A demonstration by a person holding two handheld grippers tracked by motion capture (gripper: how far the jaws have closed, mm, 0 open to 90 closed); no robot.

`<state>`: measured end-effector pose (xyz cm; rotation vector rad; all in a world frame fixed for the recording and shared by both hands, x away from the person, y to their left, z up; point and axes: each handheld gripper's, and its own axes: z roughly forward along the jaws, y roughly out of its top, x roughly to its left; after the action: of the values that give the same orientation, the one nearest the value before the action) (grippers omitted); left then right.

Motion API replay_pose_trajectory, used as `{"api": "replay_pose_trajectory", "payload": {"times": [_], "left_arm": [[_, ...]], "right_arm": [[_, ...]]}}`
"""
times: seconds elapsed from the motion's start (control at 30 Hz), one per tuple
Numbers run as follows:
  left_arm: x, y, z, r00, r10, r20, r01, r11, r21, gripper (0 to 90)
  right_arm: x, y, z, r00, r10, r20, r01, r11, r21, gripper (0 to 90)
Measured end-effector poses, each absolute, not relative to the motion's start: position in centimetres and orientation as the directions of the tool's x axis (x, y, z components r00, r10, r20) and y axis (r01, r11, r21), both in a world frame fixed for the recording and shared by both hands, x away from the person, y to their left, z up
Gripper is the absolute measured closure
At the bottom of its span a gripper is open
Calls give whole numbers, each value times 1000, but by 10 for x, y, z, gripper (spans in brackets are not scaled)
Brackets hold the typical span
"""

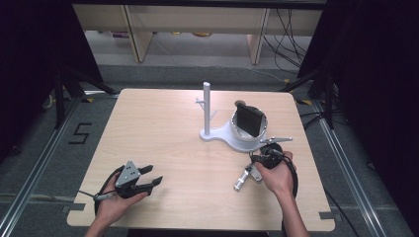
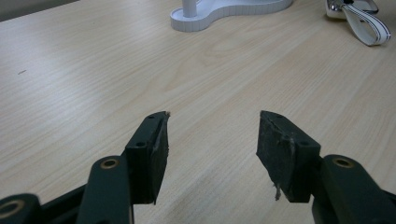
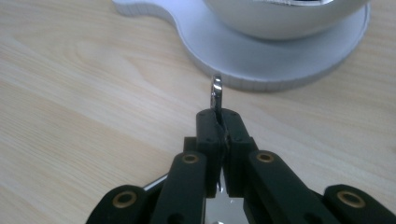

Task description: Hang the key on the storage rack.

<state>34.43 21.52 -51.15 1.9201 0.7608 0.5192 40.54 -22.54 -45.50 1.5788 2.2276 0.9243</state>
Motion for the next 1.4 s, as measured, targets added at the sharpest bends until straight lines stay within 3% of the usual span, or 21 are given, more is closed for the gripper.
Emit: {"api": "replay_pose_trajectory", "payload": {"times": [0.67, 1.2, 1.3, 1.4], "left_arm": [[347, 211, -510, 699, 714, 32, 282, -316, 906, 432], [344, 214, -509, 697, 717, 31, 260, -292, 920, 432], [344, 215, -509, 696, 718, 27, 261, -288, 921, 432], [343, 216, -508, 690, 723, 32, 261, -290, 921, 433]], "right_arm": [[393, -211, -418, -460, 869, 181, 600, 154, 785, 884], [391, -193, -397, -493, 853, 171, 522, 133, 843, 884], [388, -187, -392, -470, 858, 204, 543, 99, 834, 884], [390, -185, -388, -496, 852, 166, 507, 129, 852, 884]]}}
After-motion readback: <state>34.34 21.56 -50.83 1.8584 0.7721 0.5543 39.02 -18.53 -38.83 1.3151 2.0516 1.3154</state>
